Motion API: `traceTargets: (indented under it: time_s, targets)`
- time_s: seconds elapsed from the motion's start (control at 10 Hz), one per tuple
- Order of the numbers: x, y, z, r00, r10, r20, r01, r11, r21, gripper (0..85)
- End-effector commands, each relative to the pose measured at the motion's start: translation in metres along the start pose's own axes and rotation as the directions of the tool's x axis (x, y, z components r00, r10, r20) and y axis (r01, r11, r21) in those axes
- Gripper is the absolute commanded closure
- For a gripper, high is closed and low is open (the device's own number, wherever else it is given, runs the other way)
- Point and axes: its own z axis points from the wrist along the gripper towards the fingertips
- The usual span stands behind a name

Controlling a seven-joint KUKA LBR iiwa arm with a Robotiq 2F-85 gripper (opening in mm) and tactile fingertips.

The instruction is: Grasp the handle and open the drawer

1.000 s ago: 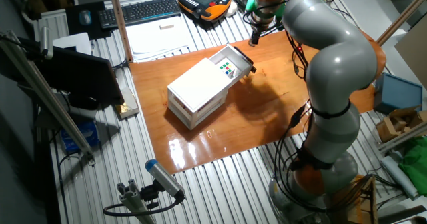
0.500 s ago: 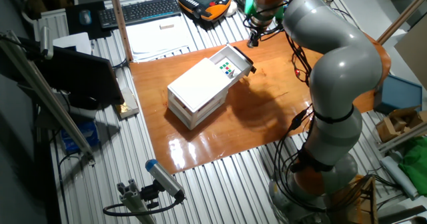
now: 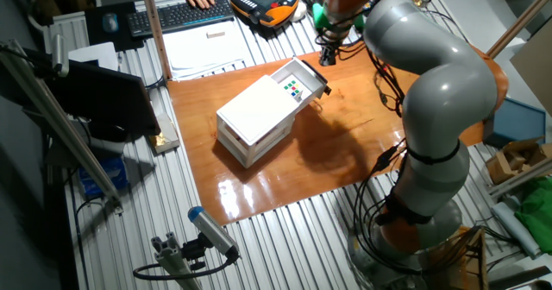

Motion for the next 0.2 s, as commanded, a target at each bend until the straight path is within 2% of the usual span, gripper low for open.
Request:
traceTargets:
  time_s: [0.0,0.1]
  targets:
    - [-0.0033,0.0004,0.0012,0.993,-0.116,-0.014,0.116,0.993,-0.006,84.3]
    - [-0.007,0.0011,0.0028,0.991,-0.131,-0.02,0.131,0.991,-0.008,84.3]
